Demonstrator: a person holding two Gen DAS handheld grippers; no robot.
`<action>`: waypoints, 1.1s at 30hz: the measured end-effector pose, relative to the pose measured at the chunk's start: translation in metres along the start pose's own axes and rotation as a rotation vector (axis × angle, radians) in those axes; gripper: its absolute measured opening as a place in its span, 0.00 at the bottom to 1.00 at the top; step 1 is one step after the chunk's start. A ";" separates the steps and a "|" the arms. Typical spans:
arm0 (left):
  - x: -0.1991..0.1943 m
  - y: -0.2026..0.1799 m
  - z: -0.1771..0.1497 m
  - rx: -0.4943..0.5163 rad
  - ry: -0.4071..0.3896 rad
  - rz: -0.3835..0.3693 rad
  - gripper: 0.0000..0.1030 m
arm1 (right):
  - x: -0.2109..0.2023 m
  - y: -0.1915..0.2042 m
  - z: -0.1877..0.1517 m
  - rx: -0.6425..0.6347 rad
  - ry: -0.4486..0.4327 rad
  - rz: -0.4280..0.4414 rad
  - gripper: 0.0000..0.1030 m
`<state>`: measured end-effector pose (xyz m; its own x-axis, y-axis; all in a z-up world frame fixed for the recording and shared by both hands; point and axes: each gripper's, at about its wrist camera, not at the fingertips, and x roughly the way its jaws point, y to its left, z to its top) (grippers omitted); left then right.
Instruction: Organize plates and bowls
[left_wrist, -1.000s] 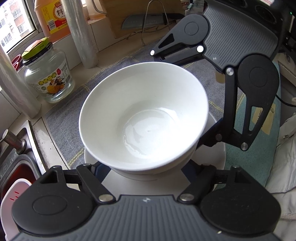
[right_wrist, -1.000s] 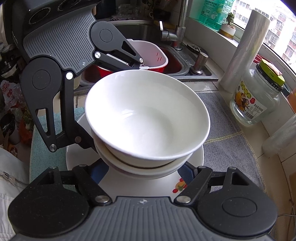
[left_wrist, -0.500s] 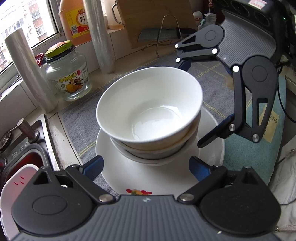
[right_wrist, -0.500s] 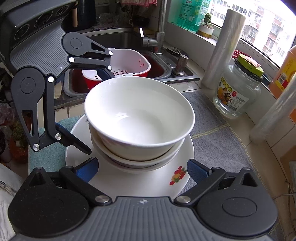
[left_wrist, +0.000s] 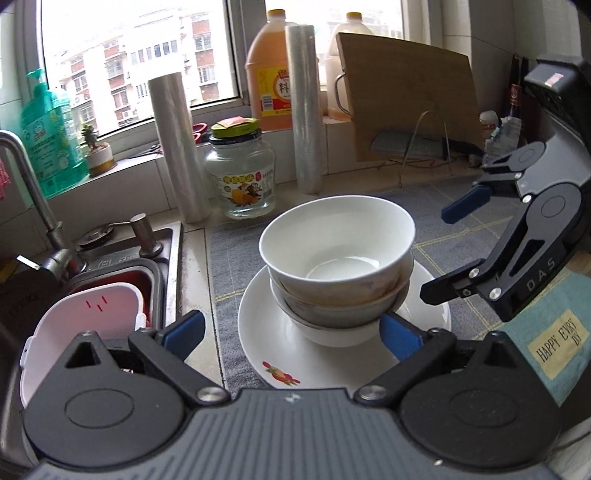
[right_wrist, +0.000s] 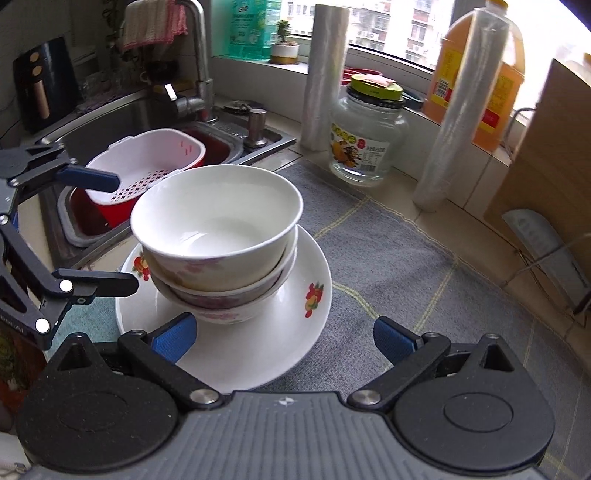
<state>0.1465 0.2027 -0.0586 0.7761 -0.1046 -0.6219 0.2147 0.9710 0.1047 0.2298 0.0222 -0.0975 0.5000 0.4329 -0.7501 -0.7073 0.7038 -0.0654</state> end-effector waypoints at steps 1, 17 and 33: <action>-0.004 -0.003 -0.001 -0.032 -0.001 0.032 0.99 | -0.003 -0.001 -0.003 0.042 -0.001 -0.018 1.00; -0.074 -0.076 -0.008 -0.296 0.135 0.262 0.99 | -0.075 0.028 -0.067 0.275 -0.011 -0.202 1.00; -0.151 -0.117 0.003 -0.327 0.085 0.307 0.99 | -0.159 0.044 -0.090 0.348 -0.063 -0.229 1.00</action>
<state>0.0055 0.1040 0.0255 0.7199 0.2036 -0.6635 -0.2270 0.9725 0.0521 0.0742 -0.0662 -0.0399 0.6618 0.2693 -0.6996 -0.3687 0.9295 0.0090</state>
